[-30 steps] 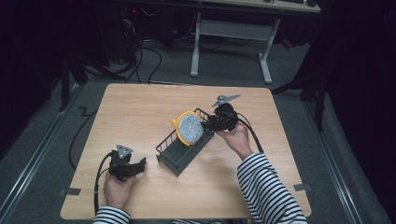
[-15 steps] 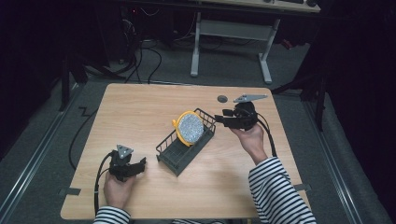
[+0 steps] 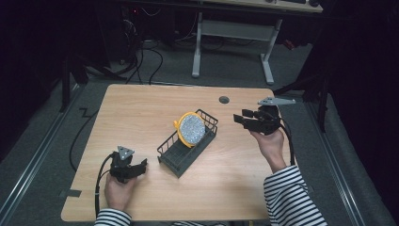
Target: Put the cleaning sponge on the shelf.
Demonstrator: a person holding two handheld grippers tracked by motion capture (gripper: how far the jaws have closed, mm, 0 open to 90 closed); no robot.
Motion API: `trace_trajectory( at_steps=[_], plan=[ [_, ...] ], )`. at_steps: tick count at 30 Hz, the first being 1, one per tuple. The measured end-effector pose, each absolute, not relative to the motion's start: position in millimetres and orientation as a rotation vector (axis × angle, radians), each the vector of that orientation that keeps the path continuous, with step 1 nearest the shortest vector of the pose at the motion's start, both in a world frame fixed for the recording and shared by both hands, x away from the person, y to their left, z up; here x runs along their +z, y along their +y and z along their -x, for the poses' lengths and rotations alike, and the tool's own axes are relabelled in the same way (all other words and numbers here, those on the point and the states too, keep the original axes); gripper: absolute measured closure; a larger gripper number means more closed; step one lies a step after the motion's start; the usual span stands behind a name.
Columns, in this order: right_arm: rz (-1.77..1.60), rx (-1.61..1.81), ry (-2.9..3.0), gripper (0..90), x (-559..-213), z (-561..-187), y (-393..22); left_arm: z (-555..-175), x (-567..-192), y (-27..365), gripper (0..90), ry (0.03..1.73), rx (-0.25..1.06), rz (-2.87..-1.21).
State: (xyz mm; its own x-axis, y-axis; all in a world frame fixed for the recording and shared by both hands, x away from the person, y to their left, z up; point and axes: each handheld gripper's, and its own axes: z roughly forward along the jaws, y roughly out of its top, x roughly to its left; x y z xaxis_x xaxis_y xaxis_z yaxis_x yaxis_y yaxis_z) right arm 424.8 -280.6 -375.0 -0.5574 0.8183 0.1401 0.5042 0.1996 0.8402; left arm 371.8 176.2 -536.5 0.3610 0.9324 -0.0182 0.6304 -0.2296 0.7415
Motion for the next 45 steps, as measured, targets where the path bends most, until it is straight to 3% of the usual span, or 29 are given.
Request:
trace_trajectory(
  at_steps=[15, 45],
  plan=[
    [-1.334, 1.294, 2.047, 50.7, -386, -393, -327, -371, -536, 177, 27.8, 1.354, 0.574, -1.954],
    [-1.397, 1.323, 1.980, 49.7, -427, -340, -362, -371, -536, 176, 28.1, 1.355, 0.582, -1.959]
  ],
)
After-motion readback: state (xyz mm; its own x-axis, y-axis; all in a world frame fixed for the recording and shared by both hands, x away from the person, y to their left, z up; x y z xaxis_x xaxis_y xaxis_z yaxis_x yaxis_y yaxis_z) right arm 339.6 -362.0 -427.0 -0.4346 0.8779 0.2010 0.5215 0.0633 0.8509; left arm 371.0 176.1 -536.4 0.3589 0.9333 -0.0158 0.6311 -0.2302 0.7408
